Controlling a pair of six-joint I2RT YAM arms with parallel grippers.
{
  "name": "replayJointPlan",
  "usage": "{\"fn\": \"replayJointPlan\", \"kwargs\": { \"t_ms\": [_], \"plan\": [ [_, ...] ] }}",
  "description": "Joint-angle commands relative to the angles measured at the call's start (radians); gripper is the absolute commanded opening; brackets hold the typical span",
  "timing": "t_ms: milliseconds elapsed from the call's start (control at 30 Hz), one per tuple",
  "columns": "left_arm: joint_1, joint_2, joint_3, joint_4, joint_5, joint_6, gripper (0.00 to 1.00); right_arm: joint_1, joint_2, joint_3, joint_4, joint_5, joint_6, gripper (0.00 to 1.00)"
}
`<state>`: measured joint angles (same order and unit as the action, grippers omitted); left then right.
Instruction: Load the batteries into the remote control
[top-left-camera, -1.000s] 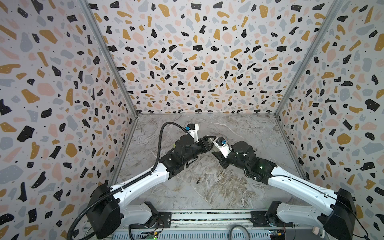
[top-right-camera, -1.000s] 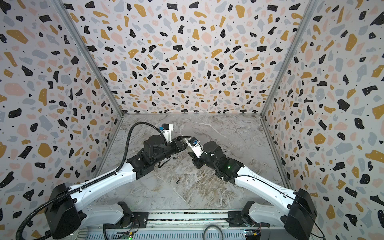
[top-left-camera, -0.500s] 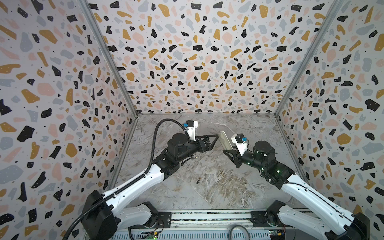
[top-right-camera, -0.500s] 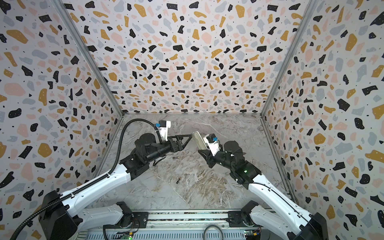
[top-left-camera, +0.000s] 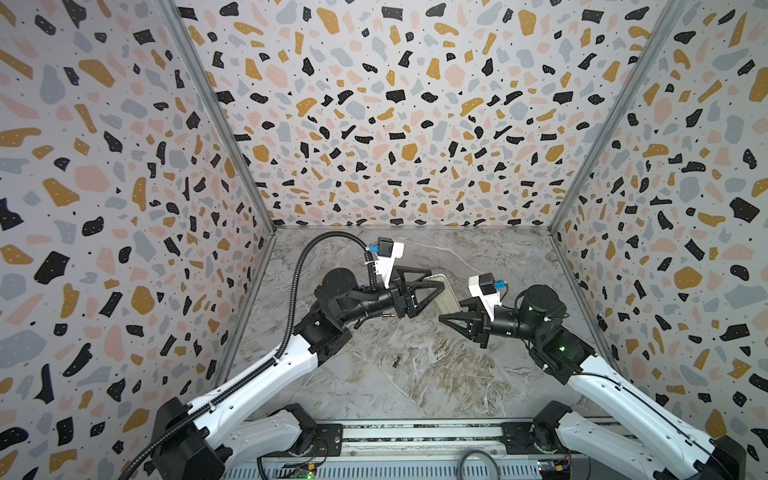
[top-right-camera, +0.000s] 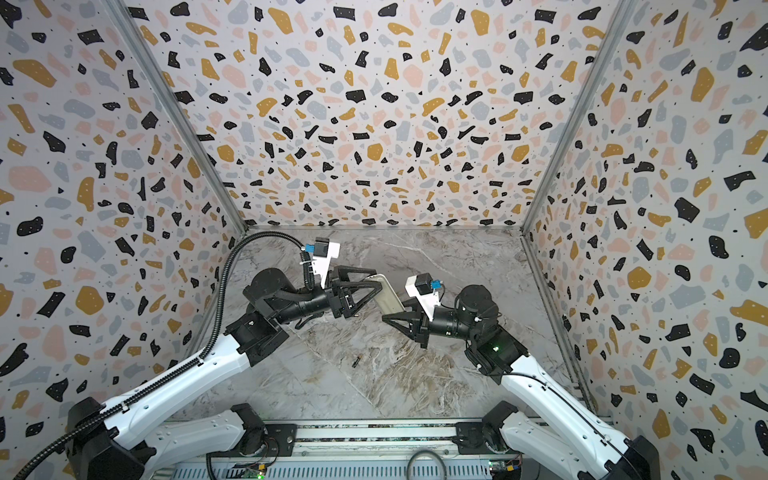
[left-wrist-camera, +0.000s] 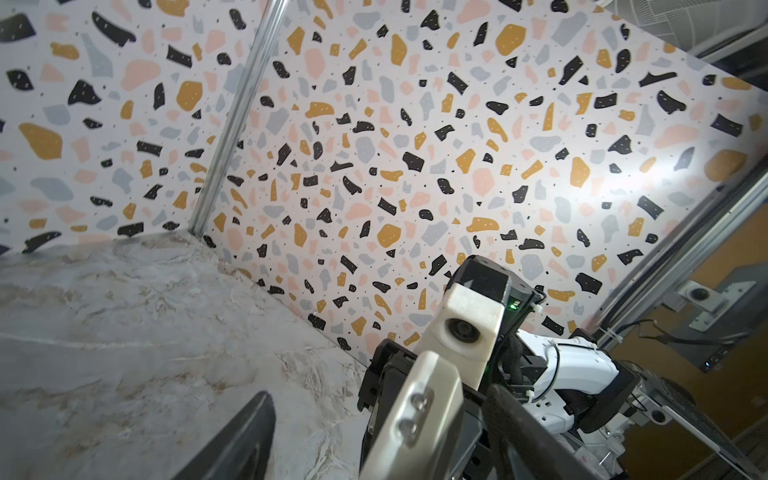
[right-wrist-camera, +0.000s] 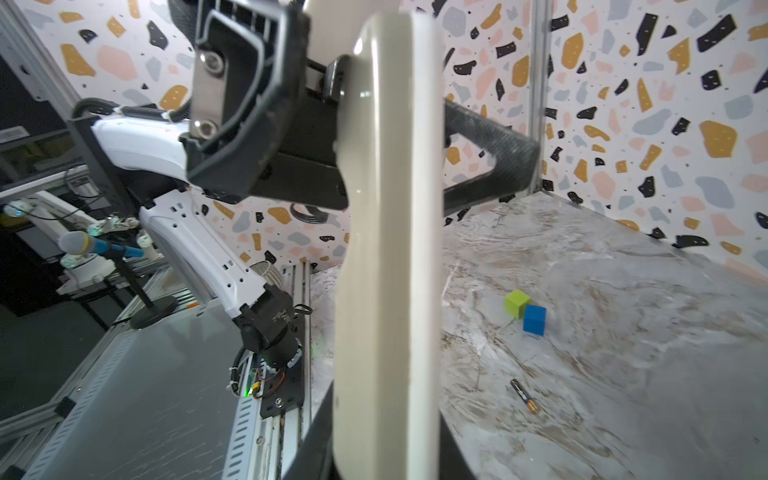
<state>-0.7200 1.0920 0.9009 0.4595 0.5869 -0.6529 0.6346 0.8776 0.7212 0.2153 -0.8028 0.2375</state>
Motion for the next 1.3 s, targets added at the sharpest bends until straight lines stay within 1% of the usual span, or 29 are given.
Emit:
{"fn": "replayJointPlan", "kwargs": {
  "t_ms": [0, 100, 433, 500, 633, 833, 1100, 1133, 1200, 1233, 1267],
  "plan": [
    [-0.002, -0.012, -0.025, 0.126, 0.069, -0.022, 0.73, -0.004, 0.000, -0.011, 0.097, -0.097, 0.048, 0.00],
    [-0.009, -0.011, -0.034, 0.160, 0.081, -0.032, 0.72, -0.004, 0.002, -0.020, 0.130, -0.108, 0.072, 0.00],
    [-0.038, 0.021, -0.034, 0.197, 0.087, -0.037, 0.71, -0.004, 0.011, -0.051, 0.254, -0.131, 0.152, 0.00],
    [-0.042, 0.026, -0.034, 0.205, 0.087, -0.039, 0.67, -0.004, 0.015, -0.057, 0.273, -0.137, 0.165, 0.00],
    [-0.048, 0.032, -0.030, 0.211, 0.084, -0.039, 0.54, -0.004, 0.014, -0.065, 0.288, -0.139, 0.174, 0.00],
    [-0.056, 0.052, -0.023, 0.215, 0.082, -0.039, 0.43, -0.004, 0.018, -0.075, 0.326, -0.144, 0.200, 0.00],
    [-0.057, 0.057, -0.019, 0.217, 0.075, -0.041, 0.18, -0.006, 0.018, -0.083, 0.338, -0.144, 0.209, 0.01],
    [-0.058, 0.058, -0.016, 0.210, 0.072, -0.041, 0.14, -0.007, 0.017, -0.083, 0.333, -0.141, 0.208, 0.02],
    [-0.057, 0.060, -0.010, 0.196, 0.069, -0.036, 0.07, -0.008, 0.013, -0.083, 0.325, -0.132, 0.204, 0.12],
    [-0.058, 0.060, -0.007, 0.184, 0.063, -0.030, 0.04, -0.007, 0.009, -0.083, 0.321, -0.126, 0.199, 0.21],
    [-0.058, 0.059, -0.001, 0.161, 0.051, -0.021, 0.01, -0.007, 0.001, -0.083, 0.314, -0.116, 0.192, 0.35]
  ]
}}
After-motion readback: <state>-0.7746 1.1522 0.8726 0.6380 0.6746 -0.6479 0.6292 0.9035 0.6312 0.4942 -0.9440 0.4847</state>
